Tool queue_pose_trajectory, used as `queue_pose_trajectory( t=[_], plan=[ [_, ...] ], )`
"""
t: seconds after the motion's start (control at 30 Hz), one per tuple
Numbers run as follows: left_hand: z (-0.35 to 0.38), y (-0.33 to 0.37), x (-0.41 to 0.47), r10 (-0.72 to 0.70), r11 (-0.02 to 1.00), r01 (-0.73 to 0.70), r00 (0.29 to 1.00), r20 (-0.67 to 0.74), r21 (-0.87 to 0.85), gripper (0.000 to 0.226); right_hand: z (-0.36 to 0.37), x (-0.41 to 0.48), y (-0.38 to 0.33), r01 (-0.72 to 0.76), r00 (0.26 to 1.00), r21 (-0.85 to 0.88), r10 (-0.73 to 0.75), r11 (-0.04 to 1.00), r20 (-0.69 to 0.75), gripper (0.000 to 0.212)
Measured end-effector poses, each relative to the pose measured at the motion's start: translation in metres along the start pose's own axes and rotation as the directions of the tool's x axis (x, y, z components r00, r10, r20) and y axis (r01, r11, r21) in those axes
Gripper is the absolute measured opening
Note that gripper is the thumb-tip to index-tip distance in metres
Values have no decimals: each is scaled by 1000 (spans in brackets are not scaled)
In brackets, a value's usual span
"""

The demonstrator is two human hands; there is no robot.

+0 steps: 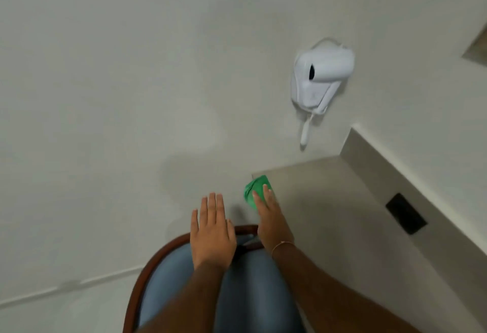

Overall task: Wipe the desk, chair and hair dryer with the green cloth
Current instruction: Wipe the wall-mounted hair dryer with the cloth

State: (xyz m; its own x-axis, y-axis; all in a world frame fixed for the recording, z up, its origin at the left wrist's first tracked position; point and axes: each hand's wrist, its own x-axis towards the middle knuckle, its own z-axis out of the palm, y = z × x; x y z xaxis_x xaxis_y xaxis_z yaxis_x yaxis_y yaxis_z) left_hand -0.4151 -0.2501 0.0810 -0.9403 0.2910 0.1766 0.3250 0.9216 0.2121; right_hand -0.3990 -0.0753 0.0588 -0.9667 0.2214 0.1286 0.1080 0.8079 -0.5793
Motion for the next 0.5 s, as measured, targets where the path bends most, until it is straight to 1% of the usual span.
queue_pose_trajectory(
  t=[0.07,0.2,0.4,0.5],
  plan=[
    [-41,12,25,22,999,-21,999,-47,24,70,-40,16,-19,54,994,-7,-54,999,-95,79],
    [-124,43,62,100,993,-86,978,-185,80,69,-126,49,-62,174,961,-69,-185,982,-207,75],
    [-229,89,101,159,986,-126,922,-354,113,68,-239,82,-127,248,877,-97,-266,964,-400,70],
    [-264,112,110,182,983,-149,887,-423,112,69,-280,89,-147,276,838,-142,-310,951,-449,70]
  ],
)
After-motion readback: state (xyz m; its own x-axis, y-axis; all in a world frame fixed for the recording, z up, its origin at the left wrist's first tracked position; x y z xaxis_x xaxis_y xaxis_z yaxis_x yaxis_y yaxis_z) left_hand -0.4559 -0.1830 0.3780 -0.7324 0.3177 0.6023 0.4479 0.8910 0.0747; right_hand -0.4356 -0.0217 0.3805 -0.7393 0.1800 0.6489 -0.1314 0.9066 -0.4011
